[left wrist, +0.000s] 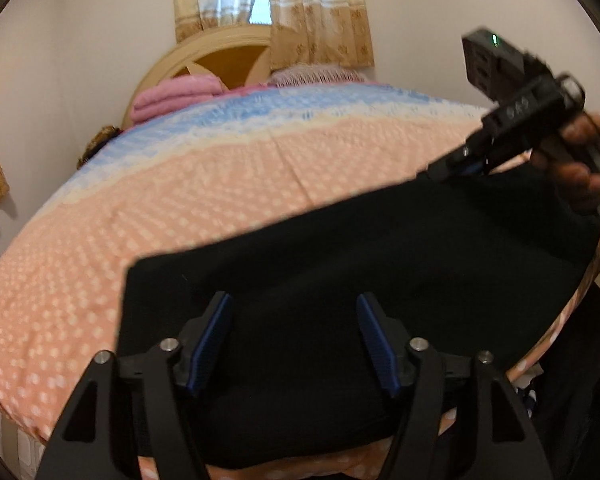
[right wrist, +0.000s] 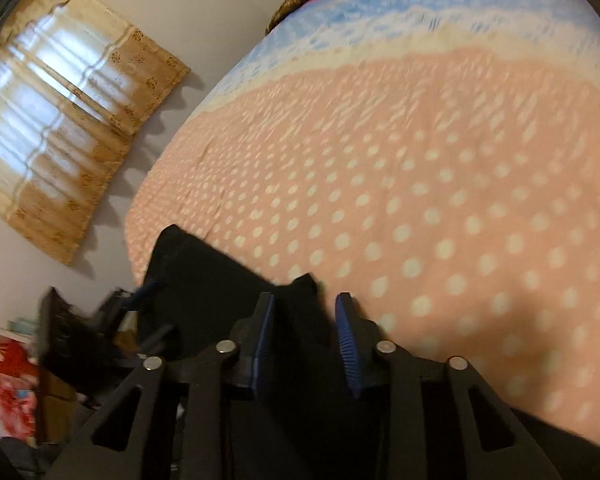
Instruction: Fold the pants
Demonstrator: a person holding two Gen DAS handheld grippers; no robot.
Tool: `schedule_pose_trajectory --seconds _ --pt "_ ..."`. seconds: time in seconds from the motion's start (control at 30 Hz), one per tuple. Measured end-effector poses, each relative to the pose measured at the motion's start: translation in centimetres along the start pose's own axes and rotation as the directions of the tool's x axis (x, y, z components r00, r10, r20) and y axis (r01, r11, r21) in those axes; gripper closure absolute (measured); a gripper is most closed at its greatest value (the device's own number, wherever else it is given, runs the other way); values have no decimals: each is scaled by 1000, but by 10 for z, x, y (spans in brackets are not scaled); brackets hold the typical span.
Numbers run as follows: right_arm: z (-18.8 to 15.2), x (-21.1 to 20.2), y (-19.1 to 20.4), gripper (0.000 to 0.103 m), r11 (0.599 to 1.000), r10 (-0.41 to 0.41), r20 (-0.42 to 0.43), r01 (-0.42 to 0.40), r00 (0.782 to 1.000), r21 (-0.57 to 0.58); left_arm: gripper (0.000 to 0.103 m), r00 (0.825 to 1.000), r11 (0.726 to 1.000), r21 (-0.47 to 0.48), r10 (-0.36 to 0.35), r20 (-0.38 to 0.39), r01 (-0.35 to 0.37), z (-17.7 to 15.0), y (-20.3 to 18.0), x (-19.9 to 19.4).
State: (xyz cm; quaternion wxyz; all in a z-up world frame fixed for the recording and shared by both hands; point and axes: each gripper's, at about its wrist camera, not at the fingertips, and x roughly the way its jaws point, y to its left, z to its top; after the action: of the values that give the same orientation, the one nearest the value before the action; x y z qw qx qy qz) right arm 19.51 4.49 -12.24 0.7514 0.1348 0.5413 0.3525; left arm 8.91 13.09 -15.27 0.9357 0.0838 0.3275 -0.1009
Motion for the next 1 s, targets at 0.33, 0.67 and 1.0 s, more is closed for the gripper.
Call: schedule_pose_trajectory --seconds 0.33,0.67,1.0 --pt "0 -26 29 98 992 -75 183 91 980 -84 30 1000 998 -54 -26 -9 26 -8 4 -1" --pt "-21 -20 15 68 976 -171 187 192 967 -104 29 1000 998 -50 -23 -1 23 -14 3 -7" --pt "-93 -129 -19 67 938 -296 309 335 904 -82 29 995 995 80 -67 68 62 2 -37 -33"
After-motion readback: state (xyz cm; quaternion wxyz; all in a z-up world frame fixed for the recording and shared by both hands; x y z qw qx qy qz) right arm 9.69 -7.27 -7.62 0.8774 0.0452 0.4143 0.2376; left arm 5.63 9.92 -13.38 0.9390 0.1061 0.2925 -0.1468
